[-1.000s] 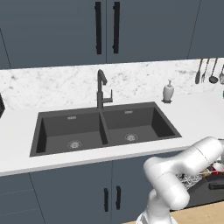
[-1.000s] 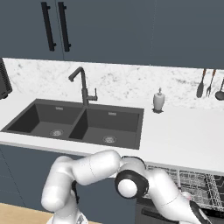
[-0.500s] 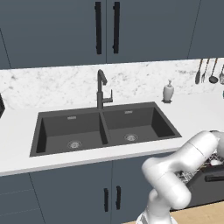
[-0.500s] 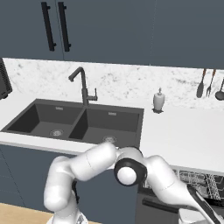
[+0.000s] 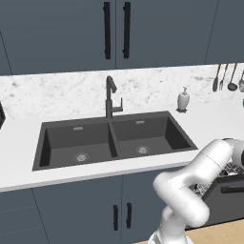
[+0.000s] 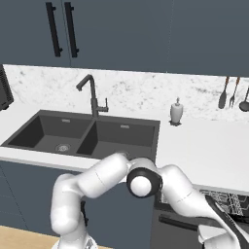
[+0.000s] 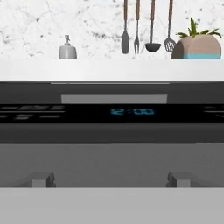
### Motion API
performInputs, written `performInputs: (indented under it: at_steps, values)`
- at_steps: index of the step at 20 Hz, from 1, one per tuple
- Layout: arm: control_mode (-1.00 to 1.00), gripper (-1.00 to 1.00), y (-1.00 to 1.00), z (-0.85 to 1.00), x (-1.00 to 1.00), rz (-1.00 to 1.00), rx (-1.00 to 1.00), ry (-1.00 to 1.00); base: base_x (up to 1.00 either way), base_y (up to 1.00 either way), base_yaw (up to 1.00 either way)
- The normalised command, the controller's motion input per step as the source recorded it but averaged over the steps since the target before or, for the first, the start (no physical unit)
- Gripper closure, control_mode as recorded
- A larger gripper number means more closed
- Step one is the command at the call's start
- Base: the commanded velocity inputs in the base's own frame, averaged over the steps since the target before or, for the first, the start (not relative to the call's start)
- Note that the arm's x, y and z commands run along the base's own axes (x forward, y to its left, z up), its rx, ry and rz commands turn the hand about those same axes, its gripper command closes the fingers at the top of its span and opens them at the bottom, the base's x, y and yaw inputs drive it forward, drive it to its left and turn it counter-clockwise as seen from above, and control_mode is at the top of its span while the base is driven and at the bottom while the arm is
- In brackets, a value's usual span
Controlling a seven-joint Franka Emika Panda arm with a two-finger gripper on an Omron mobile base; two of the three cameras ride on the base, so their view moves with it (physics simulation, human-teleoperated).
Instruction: Pick up the cup and bowl from the counter, place them in the dishwasher, and close the dishwasher door.
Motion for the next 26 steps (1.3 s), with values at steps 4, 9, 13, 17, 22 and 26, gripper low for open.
performInputs:
  at_steps: [4,9,13,17,22,26]
  values:
    - [-1.0,-1.0,0.0,-0.01,1.0,-0.02,0.08,-0.2,0.0,0.0,0.0]
    - [-1.0,-1.0,0.0,-0.14,1.0,-0.02,0.09,-0.23,0.0,0.0,0.0]
    - [-1.0,-1.0,0.0,-0.27,1.0,-0.03,0.07,-0.21,0.0,0.0,0.0]
    - [-1.0,-1.0,0.0,-0.32,1.0,-0.05,0.06,-0.2,0.0,0.0,0.0]
    - [-1.0,-1.0,0.0,-0.34,1.0,-0.05,0.06,-0.18,0.0,0.0,0.0]
    - [-1.0,-1.0,0.0,-0.43,1.0,-0.08,0.06,-0.17,0.0,0.0,0.0]
